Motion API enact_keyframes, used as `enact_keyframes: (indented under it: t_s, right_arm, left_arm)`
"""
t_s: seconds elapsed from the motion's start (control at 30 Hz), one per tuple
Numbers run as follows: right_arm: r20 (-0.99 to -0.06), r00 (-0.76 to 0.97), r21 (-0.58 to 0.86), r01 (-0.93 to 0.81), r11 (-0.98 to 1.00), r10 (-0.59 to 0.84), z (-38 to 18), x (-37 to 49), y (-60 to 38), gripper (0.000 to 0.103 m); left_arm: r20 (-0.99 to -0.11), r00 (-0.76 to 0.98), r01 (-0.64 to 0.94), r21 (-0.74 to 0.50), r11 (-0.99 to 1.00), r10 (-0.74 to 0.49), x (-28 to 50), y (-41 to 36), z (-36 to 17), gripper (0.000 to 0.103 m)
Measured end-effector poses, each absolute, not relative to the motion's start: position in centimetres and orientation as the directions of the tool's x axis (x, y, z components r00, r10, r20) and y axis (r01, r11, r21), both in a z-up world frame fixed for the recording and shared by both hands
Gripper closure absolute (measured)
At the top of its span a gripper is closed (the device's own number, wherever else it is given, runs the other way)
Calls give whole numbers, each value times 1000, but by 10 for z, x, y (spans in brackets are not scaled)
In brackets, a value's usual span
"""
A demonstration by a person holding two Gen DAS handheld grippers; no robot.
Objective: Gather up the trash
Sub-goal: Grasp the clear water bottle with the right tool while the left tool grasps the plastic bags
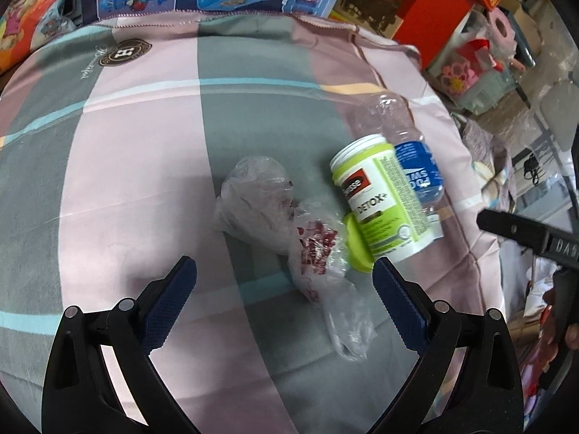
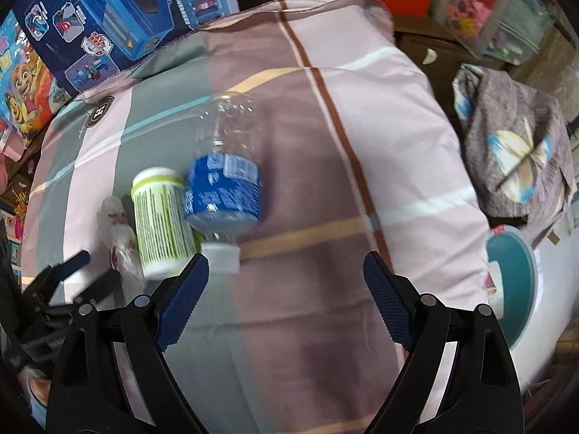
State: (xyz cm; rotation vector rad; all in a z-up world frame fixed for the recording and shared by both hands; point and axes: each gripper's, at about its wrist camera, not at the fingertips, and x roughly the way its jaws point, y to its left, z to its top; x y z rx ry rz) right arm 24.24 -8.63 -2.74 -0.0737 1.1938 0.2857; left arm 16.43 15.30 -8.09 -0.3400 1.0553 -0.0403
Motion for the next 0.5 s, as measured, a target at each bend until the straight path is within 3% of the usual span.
enact_keyframes:
  t_s: [0.37, 0.5]
  right_arm:
    - [-913, 353, 90, -313, 945, 204, -34, 287, -47, 23]
    - [-923, 324, 95, -331, 939, 207, -47, 300, -33, 30]
  left_arm:
    - [-858, 483, -122, -262, 957, -173, 183, 158, -96, 5]
    - [-858, 487, -114, -250, 961, -165, 184, 159, -96, 5]
